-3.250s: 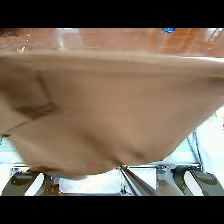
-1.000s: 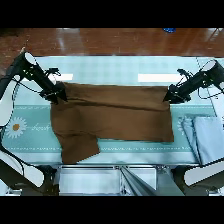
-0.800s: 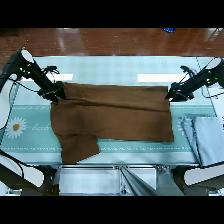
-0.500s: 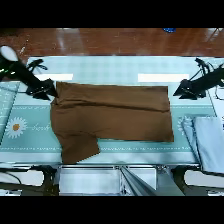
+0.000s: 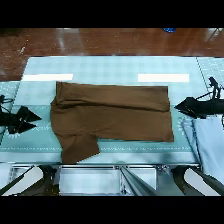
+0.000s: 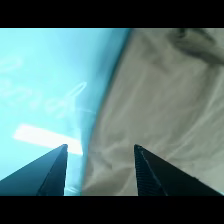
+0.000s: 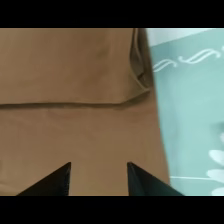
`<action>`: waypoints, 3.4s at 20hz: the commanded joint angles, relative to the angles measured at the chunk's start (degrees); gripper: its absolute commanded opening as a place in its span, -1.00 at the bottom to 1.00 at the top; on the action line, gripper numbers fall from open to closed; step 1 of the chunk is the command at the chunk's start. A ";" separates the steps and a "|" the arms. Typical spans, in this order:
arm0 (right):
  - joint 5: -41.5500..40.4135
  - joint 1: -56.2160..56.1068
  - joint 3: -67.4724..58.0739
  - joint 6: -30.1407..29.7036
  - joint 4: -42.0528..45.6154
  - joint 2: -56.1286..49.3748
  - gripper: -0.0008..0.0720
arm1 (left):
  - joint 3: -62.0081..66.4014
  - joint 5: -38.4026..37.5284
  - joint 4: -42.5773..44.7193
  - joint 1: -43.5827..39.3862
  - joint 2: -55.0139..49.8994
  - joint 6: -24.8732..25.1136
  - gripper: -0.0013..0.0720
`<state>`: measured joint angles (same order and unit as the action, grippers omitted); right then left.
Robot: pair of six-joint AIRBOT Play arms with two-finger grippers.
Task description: Fold the shirts.
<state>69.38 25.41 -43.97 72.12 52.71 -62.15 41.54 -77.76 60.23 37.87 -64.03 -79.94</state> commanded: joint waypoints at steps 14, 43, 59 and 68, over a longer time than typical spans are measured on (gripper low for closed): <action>-0.31 0.90 3.28 -3.04 -4.61 1.38 0.15 | -22.49 13.97 -8.59 -12.85 1.86 3.61 0.42; -0.20 7.93 18.18 -5.51 -7.63 -7.06 -0.42 | -18.43 8.11 -10.82 -18.60 2.03 4.55 -0.91; 3.69 7.91 -2.93 -8.57 -18.21 -9.77 -0.92 | 21.11 3.89 -17.84 -21.86 -16.87 -0.31 -0.91; -2.10 0.98 -14.75 -6.78 -19.30 -23.63 -0.92 | 47.60 -0.37 -17.77 -26.84 -39.45 -7.28 -0.91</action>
<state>70.78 28.86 -54.92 64.10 33.54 -81.89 81.67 -75.90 42.54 12.10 -97.49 -85.03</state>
